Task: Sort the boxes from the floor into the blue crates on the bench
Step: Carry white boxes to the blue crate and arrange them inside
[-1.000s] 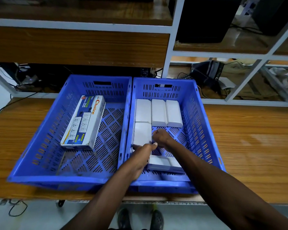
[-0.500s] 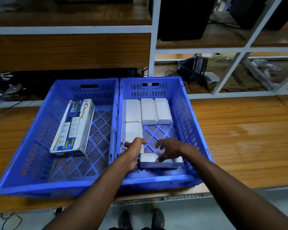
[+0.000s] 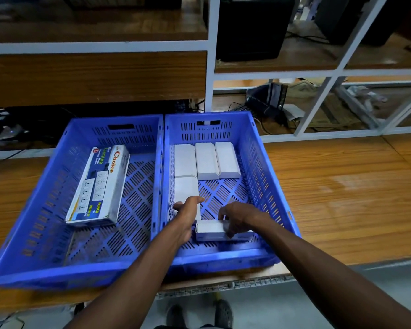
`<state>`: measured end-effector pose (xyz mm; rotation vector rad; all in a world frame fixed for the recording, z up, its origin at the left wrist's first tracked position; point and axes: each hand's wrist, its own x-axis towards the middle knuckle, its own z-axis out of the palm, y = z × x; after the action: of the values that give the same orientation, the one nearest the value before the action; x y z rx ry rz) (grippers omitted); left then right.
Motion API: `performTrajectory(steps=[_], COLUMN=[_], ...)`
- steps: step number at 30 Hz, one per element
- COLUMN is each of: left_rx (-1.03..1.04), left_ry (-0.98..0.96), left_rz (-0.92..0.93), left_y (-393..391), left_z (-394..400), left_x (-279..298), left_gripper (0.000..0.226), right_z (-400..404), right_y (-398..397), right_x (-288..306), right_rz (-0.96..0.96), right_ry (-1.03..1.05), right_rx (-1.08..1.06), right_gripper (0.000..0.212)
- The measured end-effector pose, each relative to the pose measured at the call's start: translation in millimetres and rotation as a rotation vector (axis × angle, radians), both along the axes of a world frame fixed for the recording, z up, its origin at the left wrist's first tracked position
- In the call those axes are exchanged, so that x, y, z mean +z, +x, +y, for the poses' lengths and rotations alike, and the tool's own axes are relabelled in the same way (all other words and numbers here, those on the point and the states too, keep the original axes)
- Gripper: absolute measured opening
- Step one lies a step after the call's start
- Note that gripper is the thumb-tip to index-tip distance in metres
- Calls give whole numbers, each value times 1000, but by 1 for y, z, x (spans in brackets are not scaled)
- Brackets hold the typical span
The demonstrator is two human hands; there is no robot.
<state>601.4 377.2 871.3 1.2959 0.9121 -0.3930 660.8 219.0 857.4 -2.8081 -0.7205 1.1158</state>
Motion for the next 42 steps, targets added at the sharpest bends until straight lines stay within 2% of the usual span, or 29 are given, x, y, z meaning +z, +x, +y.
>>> performTrajectory(steps=[3, 4, 7, 9, 12, 15, 18, 20, 22, 23, 26, 29, 31, 34, 37, 39, 41, 42], left_rx=[-61, -77, -88, -82, 7, 10, -78, -105, -167, -221, -343, -420, -450, -413, -322, -269, -246, -236], left_ry=[-58, -69, -82, -120, -115, -57, -55, -95, 20, 146, 510, 667, 695, 809, 815, 734, 619, 576], left_rz=[-27, -45, -159, -231, -334, -430, -543, -634, -758, -817, -942, -1014, -1028, -1045, -916, -841, -816, -798], left_y=[-5, -8, -19, -24, -29, -34, -42, -45, -47, -47, -42, -38, -33, -27, -26, -25, -23, -23], left_z=[5, 6, 12, 15, 16, 18, 16, 15, 15, 16, 20, 23, 26, 29, 28, 27, 25, 25], left_x=[9, 12, 23, 29, 33, 29, 31, 32, 31, 31, 31, 29, 27, 22, 21, 23, 27, 31], left_gripper=[82, 82, 52, 36, 29, 45, 50, 52, 66, 72, 83, 92, 85, 62, 50, 48, 54, 57], right_z=[-4, -7, -18, -27, -34, -37, -32, -27, -26, -26, -25, -23, -22, -24, -27, -26, -26, -26], right_y=[-1, -1, 2, 4, 0, -9, -18, -21, -23, -24, -29, -35, -35, -33, -30, -32, -33, -34], right_x=[4, 7, 17, 31, 56, 69, 76, 77, 74, 74, 79, 79, 77, 72, 66, 61, 55, 52], right_rz=[-22, -26, -15, -15, 6, 138, 259, 383, 495, 540, 667, 718, 710, 640, 506, 435, 325, 271], right_ry=[28, 56, 189, 317, 560, 844, 1021, 1136, 1211, 1225, 1210, 1187, 1175, 1092, 999, 980, 997, 1013], right_rx=[3, -5, -75, -182, -424, -676, -817, -913, -993, -1017, -1050, -1037, -1015, -995, -1035, -1045, -993, -963], right_gripper=[51, 49, 44, 42, 34, 24, 13, 22, 44, 49, 43, 37, 39, 59, 63, 43, 12, 7])
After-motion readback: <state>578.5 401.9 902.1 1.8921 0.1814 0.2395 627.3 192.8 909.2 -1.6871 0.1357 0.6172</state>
